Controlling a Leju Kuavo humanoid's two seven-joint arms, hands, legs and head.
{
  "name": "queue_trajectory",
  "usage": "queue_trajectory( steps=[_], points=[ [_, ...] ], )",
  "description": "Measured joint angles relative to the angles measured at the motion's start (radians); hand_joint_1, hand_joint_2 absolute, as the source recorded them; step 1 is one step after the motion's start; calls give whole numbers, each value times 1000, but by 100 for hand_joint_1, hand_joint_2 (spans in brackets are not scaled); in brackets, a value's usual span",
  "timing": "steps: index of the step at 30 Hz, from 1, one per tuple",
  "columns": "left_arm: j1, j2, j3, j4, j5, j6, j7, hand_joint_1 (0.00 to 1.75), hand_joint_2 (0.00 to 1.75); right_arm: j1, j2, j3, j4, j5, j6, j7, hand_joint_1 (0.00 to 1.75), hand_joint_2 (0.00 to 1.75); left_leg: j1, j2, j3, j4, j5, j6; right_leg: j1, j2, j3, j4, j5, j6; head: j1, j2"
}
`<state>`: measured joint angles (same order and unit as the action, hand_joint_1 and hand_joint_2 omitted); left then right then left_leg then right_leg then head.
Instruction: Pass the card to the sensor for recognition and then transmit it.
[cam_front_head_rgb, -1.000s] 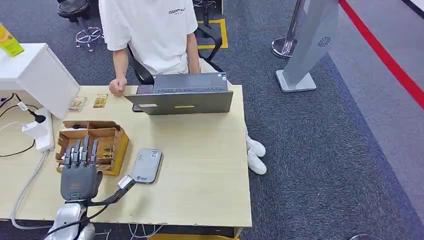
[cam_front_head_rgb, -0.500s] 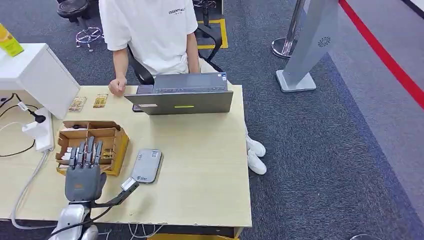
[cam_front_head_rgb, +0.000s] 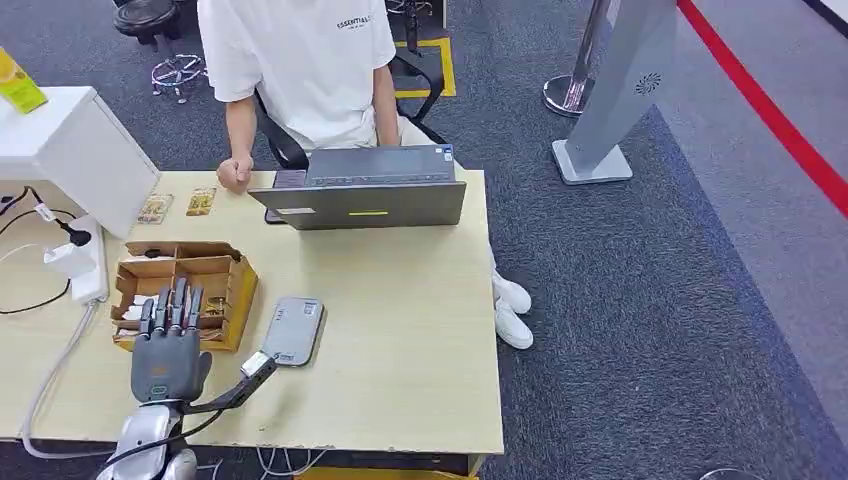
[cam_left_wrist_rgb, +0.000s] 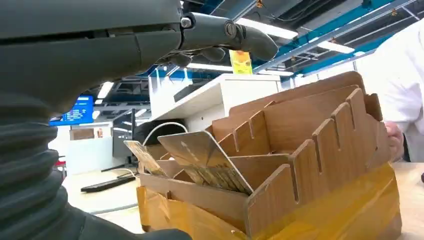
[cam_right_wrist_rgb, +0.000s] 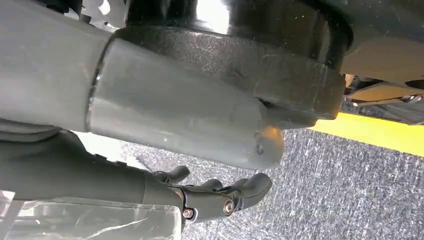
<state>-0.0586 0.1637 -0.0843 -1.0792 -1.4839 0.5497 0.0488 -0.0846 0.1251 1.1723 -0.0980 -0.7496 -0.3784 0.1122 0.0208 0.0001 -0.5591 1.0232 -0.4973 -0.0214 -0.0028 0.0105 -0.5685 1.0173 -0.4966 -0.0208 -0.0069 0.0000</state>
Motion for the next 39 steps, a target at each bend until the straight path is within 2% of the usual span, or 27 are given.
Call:
queue_trajectory(
  steps=[9,10,33,39],
  points=[
    [1,0,0,3,0,-24,5,0,175,0,0,0,0,-4,0,-1,0,0,0,0,0,0,0,0,0,0,0,0,0,0,0,0],
    [3,0,0,3,-2,-24,5,175,175,0,0,1,0,-4,0,-1,0,0,0,0,0,0,0,0,0,0,0,0,0,0,0,0],
    [33,0,0,-48,40,-44,-13,175,175,0,0,21,0,-14,0,-4,0,0,0,0,0,0,0,0,0,0,0,0,0,0,0,0],
    [38,-4,0,-54,39,13,-12,175,175,-1,0,24,0,-16,0,-4,0,0,0,0,0,0,0,0,0,0,0,0,0,0,0,0]
  ],
)
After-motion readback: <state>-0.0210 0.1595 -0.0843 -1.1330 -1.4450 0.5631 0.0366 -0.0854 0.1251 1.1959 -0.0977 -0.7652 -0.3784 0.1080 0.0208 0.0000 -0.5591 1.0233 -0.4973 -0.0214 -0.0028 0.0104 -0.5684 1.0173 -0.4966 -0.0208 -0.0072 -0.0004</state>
